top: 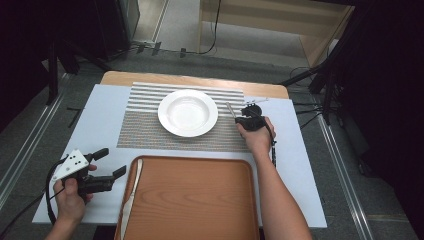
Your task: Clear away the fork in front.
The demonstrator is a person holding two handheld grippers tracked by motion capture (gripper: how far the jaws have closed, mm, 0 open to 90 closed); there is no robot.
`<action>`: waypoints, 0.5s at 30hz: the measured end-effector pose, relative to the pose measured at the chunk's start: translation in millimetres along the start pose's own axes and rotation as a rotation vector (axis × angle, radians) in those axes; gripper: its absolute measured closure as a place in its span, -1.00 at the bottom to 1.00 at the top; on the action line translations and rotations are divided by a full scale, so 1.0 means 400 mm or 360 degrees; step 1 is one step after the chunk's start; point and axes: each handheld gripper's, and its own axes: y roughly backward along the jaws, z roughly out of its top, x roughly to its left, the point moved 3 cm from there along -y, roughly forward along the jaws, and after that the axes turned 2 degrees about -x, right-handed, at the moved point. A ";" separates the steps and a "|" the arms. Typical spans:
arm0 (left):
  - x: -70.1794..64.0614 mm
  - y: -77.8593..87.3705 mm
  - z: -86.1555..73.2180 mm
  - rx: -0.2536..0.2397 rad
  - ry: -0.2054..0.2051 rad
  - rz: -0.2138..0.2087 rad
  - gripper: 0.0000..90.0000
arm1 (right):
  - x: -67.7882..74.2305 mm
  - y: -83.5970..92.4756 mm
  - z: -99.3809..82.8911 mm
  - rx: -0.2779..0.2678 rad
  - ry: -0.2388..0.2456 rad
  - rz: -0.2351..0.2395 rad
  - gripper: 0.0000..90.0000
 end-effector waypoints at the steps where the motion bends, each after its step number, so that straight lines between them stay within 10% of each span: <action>1: -0.002 -0.003 0.004 -0.0002 -0.0003 -0.0009 -0.74 | 0.000 0.005 0.000 -0.0018 0.0001 0.0008 0.85; 15: -0.046 -0.055 0.043 -0.0024 -0.0030 -0.0082 -0.74 | 0.024 0.074 -0.029 -0.0221 0.0017 0.0089 0.85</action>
